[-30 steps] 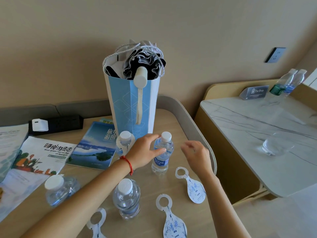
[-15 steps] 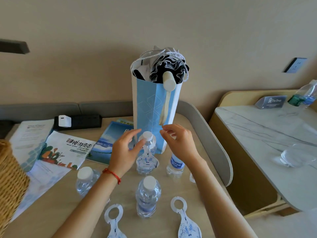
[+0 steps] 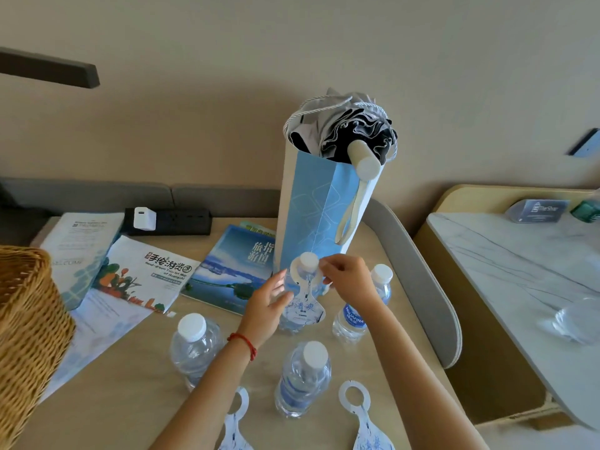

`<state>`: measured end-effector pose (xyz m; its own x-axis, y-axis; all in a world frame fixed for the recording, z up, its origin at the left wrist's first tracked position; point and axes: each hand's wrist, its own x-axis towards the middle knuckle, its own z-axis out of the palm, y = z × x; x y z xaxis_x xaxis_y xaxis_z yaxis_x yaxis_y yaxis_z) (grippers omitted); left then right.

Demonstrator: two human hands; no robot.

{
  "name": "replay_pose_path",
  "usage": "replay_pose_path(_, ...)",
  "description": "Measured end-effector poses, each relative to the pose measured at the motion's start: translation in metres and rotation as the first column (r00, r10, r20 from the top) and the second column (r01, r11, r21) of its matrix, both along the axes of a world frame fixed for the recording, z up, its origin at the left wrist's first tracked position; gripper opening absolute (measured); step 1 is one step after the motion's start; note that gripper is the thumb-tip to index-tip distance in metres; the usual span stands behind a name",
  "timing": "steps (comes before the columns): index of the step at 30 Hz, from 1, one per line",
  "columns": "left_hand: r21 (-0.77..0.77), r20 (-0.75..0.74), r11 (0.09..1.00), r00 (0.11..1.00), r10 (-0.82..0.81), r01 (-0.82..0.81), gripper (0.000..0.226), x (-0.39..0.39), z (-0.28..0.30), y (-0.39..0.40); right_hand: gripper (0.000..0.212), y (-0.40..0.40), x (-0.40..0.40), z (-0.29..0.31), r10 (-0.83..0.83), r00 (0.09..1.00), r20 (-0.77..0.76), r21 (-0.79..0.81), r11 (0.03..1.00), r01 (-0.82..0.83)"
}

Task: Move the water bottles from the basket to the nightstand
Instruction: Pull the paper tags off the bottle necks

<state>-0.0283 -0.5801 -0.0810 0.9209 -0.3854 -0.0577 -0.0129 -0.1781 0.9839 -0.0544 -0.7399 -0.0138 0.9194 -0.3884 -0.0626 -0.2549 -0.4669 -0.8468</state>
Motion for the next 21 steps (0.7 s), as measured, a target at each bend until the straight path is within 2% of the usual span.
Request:
replay_pose_path(7,-0.054,-0.011,0.998,1.000,-0.014,0.014,0.052,0.001,-0.003,-0.001,0.010,-0.001,0.005,0.001,-0.034,0.997,0.065,0.128,0.991,0.026)
replay_pose_path(11,-0.049,0.002,0.999,1.000,-0.016,0.016,0.053,0.002,-0.004,-0.002,0.013,-0.002,0.007,0.008,-0.026,0.991,0.128,0.094,0.996,0.014)
replay_pose_path(14,-0.061,-0.009,0.998,1.000,-0.015,0.014,0.055,0.003,-0.004,-0.002,0.016,0.000,0.006,0.018,0.057,0.984,0.167,0.068,0.995,-0.069)
replay_pose_path(17,-0.077,-0.023,0.997,1.000,-0.019,0.017,0.057,0.004,-0.004,-0.002,0.015,0.000,0.000,0.029,0.128,0.978,0.166,0.051,0.989,-0.138)
replay_pose_path(21,-0.086,-0.007,0.996,0.999,-0.038,0.038,0.054,0.004,-0.006,-0.001,0.014,-0.009,-0.025,0.030,0.140,0.981,0.132,0.051,0.988,-0.147)
